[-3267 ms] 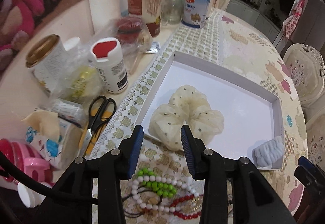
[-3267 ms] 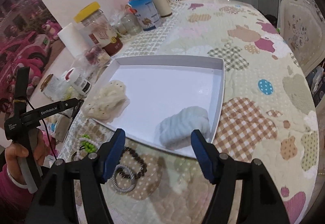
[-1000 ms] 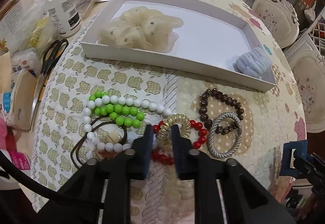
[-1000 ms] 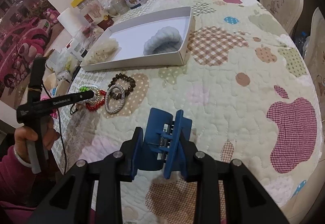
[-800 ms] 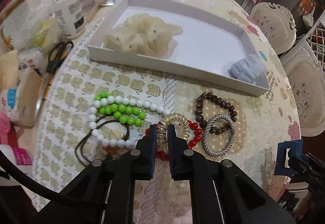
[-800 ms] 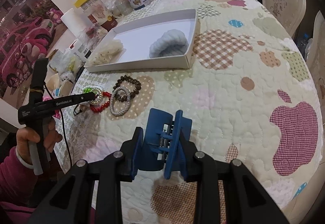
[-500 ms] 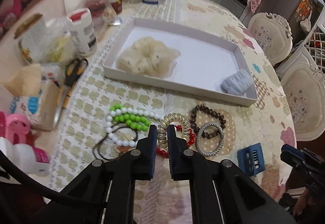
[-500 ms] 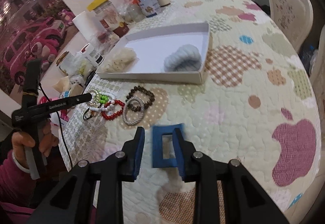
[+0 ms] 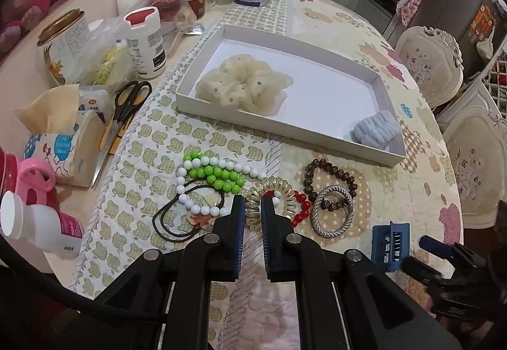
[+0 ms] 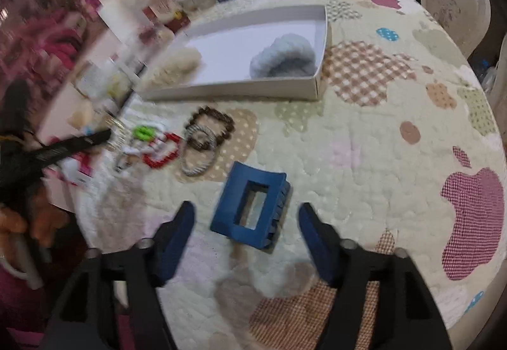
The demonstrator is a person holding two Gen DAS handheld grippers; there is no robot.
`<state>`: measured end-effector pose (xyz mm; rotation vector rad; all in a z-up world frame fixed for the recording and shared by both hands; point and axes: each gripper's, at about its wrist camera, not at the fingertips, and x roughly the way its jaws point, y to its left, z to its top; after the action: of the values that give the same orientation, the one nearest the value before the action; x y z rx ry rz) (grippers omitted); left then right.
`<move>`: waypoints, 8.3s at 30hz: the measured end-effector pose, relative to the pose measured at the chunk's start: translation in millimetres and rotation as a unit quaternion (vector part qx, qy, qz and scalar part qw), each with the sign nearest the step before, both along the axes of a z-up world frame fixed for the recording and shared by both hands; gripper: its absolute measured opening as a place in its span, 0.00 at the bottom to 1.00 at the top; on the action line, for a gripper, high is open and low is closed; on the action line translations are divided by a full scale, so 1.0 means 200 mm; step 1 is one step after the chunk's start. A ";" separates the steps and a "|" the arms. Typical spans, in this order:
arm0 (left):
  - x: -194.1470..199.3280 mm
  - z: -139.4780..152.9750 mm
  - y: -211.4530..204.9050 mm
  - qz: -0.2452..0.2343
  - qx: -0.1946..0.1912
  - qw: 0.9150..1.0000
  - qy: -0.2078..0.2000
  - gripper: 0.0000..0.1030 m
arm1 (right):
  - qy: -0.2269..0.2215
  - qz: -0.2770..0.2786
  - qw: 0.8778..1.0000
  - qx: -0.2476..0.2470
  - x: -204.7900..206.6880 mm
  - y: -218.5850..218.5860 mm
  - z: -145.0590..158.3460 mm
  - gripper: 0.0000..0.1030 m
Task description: Organize jewelry
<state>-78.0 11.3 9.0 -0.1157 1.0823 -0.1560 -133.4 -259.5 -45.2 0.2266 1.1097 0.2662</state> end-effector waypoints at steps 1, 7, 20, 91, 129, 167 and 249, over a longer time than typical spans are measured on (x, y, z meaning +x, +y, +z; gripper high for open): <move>0.00 0.00 -0.01 -0.003 0.002 1.000 0.000 0.07 | 0.003 -0.006 1.000 -0.008 0.02 0.02 -0.03 0.78; 0.00 0.00 -0.02 -0.008 0.006 1.000 0.003 0.07 | 0.012 -0.001 1.000 -0.011 0.08 0.09 -0.12 0.53; 0.07 0.13 -0.10 -0.019 -0.001 0.999 -0.025 0.07 | -0.050 0.007 0.998 0.029 0.04 -0.03 0.15 0.53; 0.66 -0.07 -0.25 -0.012 0.029 0.999 -0.008 0.33 | -0.064 -0.034 0.997 0.039 0.94 0.07 0.16 0.69; 0.03 0.24 -0.29 0.018 0.055 0.995 -0.086 0.33 | -0.115 -0.019 0.993 -0.007 0.24 0.04 0.42 0.70; -0.12 0.21 0.12 0.107 0.030 0.993 -0.044 0.33 | -0.090 -0.013 0.996 -0.007 0.11 -0.04 0.34 0.71; 0.28 -0.28 0.26 0.036 0.008 0.996 0.076 0.07 | -0.052 0.103 0.993 -0.035 0.60 0.35 -0.12 0.09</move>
<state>-22.9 63.2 -46.5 -0.1532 1.2287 -0.0742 -12.5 -189.2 -69.2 0.0347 1.0387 0.4164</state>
